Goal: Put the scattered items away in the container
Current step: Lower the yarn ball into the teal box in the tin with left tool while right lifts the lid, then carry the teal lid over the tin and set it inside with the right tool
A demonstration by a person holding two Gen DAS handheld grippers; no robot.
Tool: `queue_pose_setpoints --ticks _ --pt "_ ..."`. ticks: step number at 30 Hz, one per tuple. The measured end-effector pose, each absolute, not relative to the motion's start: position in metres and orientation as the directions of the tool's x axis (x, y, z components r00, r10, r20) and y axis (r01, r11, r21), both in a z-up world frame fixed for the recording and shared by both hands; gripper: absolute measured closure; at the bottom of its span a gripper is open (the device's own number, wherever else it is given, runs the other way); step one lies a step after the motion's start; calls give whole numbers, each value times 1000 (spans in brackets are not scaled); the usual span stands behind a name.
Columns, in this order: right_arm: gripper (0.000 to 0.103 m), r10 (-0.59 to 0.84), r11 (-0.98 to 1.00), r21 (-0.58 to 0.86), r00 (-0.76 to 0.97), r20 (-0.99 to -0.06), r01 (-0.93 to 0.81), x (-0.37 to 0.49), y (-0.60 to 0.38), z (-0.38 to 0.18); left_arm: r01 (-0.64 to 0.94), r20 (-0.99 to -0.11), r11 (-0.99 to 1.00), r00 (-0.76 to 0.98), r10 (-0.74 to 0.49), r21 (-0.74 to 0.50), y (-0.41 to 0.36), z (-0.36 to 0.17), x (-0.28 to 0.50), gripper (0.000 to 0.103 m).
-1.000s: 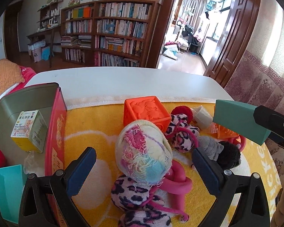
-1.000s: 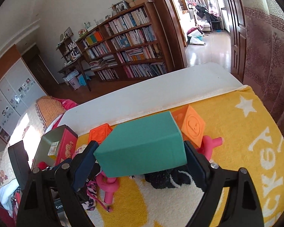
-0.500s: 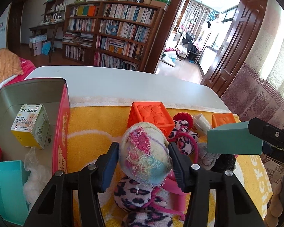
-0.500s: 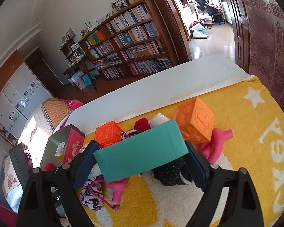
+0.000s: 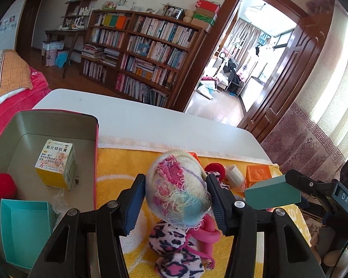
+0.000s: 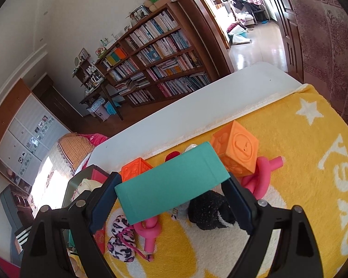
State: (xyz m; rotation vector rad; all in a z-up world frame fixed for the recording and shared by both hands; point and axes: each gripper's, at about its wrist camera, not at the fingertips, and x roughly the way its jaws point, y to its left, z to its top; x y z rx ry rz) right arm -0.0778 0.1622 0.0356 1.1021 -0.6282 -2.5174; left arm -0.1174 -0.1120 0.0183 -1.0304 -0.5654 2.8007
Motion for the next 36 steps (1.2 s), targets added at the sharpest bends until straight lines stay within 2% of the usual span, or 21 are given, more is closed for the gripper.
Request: queue_pose_setpoints --ticks 6,14,20,24,25,26,27,28,36 --pt "14 -483 -820 561 -661 -575 111 -77 168 38 64 -580 -922 -793 185 -382 -143 36 -101 48" --pt "14 -524 -788 603 -648 -553 123 -78 164 37 195 -595 -919 -802 51 -341 -200 39 -77 48" --pt "14 -557 -771 620 -623 -549 142 -79 154 35 224 -611 -921 -792 20 -320 -218 36 -59 48" --pt "14 -561 -777 608 -615 -554 160 -78 144 35 240 -603 -905 -797 23 -351 -228 35 -43 48" --pt "14 -564 -777 608 -612 -555 164 -78 142 35 245 -602 -898 -798 27 -366 -231 35 -39 47" --pt "14 -568 -776 608 -607 -556 169 -78 139 34 249 -601 -891 -798 34 -381 -234 34 -36 43" --pt "14 -571 -776 607 -603 -557 173 -78 137 34 248 -598 -883 -800 45 -398 -236 34 -34 34" --pt "14 -571 -778 603 -600 -560 178 -78 134 33 245 -592 -878 -804 53 -411 -237 35 -32 31" --pt "14 -625 -741 638 -564 -540 210 -76 119 30 234 -571 -879 -820 51 -415 -235 45 -25 31"
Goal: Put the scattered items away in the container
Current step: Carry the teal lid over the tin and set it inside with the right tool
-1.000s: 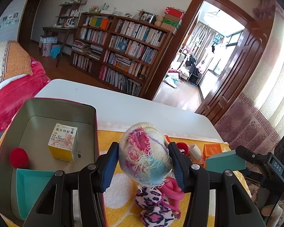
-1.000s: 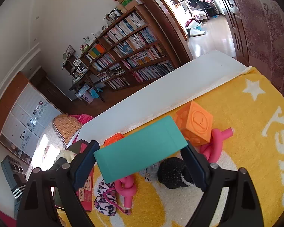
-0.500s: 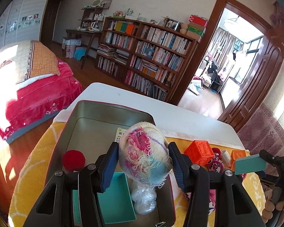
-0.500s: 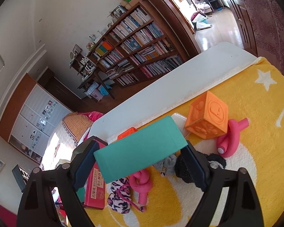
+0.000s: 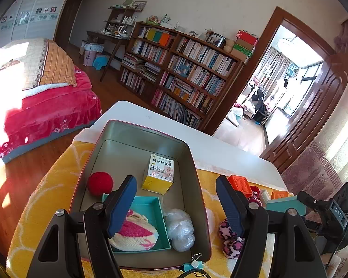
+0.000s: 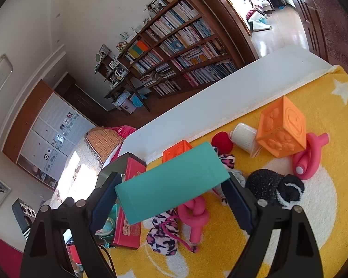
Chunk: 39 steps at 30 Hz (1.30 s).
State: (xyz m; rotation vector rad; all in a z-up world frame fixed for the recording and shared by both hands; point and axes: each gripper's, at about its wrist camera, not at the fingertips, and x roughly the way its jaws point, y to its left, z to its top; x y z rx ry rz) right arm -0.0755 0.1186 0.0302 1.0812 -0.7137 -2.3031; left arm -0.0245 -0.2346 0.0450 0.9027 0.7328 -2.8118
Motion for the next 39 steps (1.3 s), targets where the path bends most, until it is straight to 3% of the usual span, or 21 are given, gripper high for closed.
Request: queue_pose_setpoints --ticks 8,17,29,39 --pt "14 -716 -666 699 -487 -500 260 -84 80 33 256 -577 -864 -815 48 -433 -249 39 -12 31" --pt "14 -746 -657 673 -423 -514 339 -102 -21 51 296 -600 -854 -800 23 -427 -259 27 -7 31" --pt "14 -688 -724 540 -403 -603 429 -131 -132 52 362 -623 -829 -782 -22 -425 -276 15 -6 31" --pt "11 -624 -767 445 -374 -686 463 -149 -166 35 380 -634 -821 -773 -28 -426 -279 10 -8 31"
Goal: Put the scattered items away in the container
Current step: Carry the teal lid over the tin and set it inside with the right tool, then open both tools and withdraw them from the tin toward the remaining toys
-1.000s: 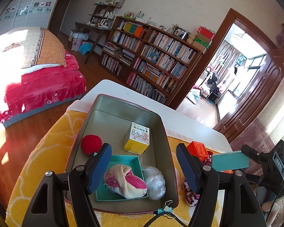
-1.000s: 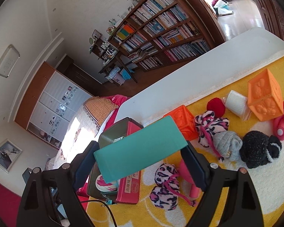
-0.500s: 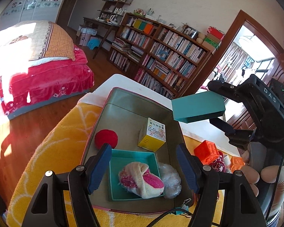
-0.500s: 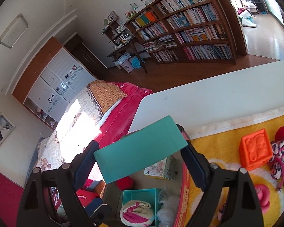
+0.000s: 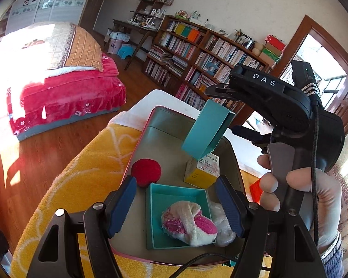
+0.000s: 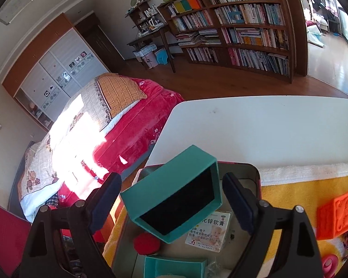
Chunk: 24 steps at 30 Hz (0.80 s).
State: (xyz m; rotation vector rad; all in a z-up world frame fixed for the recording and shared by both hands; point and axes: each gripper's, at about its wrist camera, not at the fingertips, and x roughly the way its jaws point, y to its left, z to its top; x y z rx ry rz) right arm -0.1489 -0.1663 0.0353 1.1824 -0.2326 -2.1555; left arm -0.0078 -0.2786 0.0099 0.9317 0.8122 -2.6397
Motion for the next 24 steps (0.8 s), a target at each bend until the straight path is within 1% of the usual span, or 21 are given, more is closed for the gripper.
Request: queue_pose_setpoints --ticks 17,22,24 --pt "11 -647 -757 497 -377 -663 424 -134 -117 36 355 -629 -841 -777 -23 -409 -267 15 -11 31" --pt "11 -646 -762 510 -408 -646 400 -128 -82 40 287 -572 -836 -820 38 -467 -256 27 -6 31" --pt "11 -645 -764 519 -424 -636 384 -124 -66 41 253 -548 -847 -835 53 -468 -246 33 -5 31"
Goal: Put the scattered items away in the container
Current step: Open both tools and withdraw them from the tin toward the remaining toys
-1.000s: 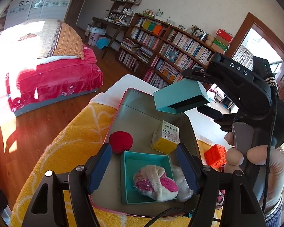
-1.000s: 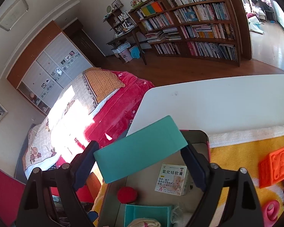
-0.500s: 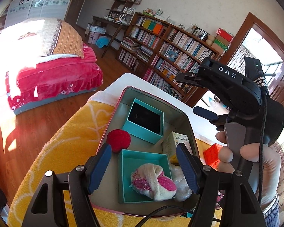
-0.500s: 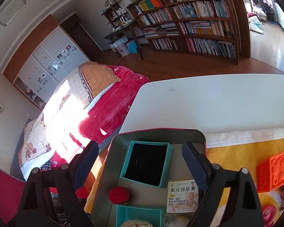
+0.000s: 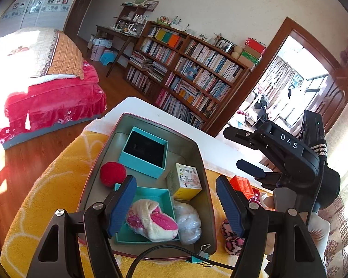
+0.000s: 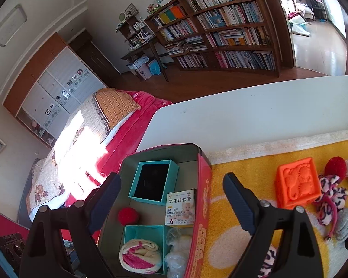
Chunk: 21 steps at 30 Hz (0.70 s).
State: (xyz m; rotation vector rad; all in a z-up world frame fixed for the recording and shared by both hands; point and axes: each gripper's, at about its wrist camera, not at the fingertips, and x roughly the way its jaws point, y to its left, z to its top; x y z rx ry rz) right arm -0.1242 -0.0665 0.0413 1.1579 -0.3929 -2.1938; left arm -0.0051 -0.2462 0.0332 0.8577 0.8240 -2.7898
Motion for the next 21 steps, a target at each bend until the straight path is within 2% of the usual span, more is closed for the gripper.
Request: queue_pose_setpoints --ticks 11,12,14,21 --pt "11 -584 -806 521 -517 -626 280 -110 31 37 89 -476 -872 -862 175 -481 -195 63 -17 30" --pt "11 -576 -811 521 -526 -626 267 -109 40 36 72 -468 -872 -863 189 -485 -191 67 -18 22" --pt "11 -562 -816 525 -545 -622 243 -106 59 35 39 -442 -872 -873 208 -487 -182 77 -21 10" --pt "11 -532 -824 534 -589 -608 193 -92 113 33 -108 -400 -886 -863 309 -451 -134 111 -29 10"
